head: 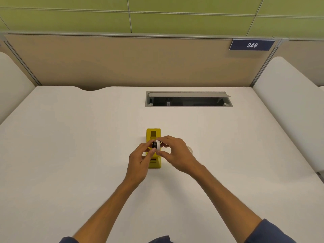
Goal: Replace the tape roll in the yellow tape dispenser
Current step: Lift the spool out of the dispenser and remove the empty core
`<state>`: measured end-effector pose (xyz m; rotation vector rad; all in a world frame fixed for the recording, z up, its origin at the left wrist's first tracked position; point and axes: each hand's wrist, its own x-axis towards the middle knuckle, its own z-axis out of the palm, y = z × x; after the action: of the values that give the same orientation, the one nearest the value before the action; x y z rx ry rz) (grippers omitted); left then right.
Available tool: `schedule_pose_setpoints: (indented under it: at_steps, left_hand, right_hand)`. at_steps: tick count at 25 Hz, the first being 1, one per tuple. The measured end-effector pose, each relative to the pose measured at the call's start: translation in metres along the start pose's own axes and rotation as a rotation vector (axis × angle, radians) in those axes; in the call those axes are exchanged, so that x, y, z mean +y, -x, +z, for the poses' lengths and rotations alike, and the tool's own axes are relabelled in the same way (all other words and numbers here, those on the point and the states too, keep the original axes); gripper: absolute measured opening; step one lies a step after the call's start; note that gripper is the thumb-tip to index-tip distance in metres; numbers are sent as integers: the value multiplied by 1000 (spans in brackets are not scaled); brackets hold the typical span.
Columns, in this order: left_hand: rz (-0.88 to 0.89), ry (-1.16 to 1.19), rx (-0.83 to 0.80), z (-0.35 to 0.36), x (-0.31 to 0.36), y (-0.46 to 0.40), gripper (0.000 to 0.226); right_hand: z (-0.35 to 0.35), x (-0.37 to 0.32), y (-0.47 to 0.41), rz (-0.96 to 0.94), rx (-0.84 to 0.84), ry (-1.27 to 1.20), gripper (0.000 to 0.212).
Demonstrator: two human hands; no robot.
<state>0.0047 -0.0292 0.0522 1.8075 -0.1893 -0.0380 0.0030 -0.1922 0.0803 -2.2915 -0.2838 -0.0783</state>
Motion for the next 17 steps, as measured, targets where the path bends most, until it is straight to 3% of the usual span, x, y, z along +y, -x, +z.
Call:
schedule_pose_setpoints:
  at_steps: [6,11,17]
  left_hand:
    - [-14,-24,15,0,2,1,28]
    - [-83,46,69,-4,1,-3,26]
    - [-122,123,121,-6,2,-5,22]
  right_hand:
    - [-10,5,5,23,-4,47,41]
    - [-21,25,6,155,72,190,39]
    - [-6,56,5,170,-2,406,39]
